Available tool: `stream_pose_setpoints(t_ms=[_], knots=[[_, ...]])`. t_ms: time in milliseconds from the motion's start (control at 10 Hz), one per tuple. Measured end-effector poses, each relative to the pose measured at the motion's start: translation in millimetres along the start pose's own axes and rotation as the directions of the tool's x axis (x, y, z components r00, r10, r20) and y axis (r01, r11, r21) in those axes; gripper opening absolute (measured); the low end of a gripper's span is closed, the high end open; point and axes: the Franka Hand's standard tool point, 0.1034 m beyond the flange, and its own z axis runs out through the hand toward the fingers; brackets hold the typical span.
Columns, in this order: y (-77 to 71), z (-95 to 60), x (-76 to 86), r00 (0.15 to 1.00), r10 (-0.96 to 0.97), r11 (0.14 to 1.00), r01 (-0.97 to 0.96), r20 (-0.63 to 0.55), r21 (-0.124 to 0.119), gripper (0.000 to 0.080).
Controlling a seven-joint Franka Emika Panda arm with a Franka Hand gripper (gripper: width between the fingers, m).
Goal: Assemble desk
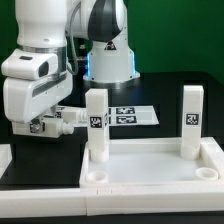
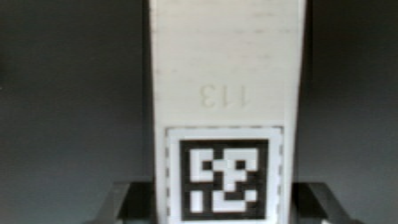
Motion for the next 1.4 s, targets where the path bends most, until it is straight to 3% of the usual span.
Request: stream_pose_setpoints(t_ms=[300,700,800,1000,1300,1400], knots=[[-6.4,-9.8,23.9,0.921,-0.389,0.921,0.389,-0.001,-0.015,0.0284],[-9.8,-7.1,18.1,0.82,-0.572,0.82,0.572,0.013,-0.001,0.0284],[-12.4,-5.2,19.1,0.778,-0.629,0.778,0.629,0.013,0.006,0.0284],[-23.6,0.5,23.0,0.649,-0.761,0.648,0.761,-0.014,0.042,0.0284],[-28.0,4.0,10.9,0.514,-0.857,0.512,0.857,-0.031,0.056,0.0284],[-28.3,4.1,11.1,0.512,-0.858,0.51,0.858,-0.03,0.058,0.036]])
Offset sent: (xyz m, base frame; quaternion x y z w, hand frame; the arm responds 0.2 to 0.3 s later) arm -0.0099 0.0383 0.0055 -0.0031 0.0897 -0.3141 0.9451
